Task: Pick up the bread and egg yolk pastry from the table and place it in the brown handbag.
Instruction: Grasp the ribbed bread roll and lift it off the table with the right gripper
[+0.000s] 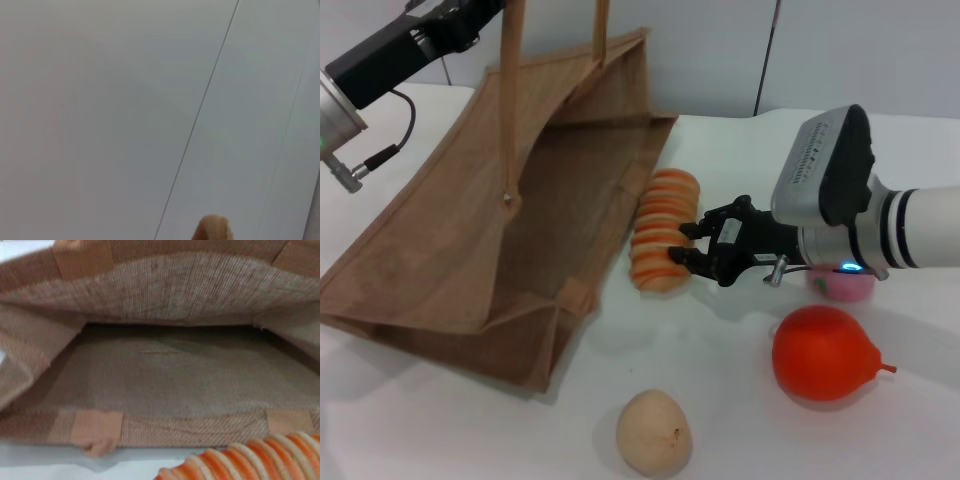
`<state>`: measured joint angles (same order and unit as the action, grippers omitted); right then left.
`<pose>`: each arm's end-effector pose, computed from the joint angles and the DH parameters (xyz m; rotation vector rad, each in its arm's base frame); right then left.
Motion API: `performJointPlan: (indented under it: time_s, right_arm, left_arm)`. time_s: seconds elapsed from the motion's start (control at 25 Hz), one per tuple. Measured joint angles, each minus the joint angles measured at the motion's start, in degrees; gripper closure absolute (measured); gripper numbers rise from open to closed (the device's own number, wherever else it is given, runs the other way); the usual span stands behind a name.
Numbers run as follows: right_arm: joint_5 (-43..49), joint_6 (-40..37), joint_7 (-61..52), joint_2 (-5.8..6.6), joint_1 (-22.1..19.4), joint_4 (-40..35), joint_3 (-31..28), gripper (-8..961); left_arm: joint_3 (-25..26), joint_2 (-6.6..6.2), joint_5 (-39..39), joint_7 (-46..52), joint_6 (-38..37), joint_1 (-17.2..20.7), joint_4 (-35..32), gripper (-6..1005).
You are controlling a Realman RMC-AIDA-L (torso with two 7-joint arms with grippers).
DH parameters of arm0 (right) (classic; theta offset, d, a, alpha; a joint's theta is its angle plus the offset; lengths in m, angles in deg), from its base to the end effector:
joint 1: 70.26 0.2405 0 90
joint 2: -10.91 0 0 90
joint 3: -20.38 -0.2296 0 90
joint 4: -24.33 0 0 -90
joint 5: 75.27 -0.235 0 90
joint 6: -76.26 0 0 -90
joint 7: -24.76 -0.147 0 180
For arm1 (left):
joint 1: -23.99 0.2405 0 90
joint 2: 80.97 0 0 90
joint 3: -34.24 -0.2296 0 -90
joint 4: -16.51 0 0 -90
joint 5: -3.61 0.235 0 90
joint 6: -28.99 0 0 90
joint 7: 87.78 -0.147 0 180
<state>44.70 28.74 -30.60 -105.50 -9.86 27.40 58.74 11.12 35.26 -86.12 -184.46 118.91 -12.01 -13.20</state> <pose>0.1976 0.4064 -0.1116 -2.7700 0.2264 0.1635 -0.2264 0.3879 0.0925 -2.1409 -0.6784 -1.3921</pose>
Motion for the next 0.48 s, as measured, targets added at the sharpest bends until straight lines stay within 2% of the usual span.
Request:
performJointPlan:
  time_s: [0.48]
  right_arm:
    - [-0.2, -1.3, -0.4, 0.13, -0.4, -1.1, -0.6, 715]
  left_arm:
    - [0.0, -0.04, 0.0, 0.0, 0.0, 0.1, 0.0, 897]
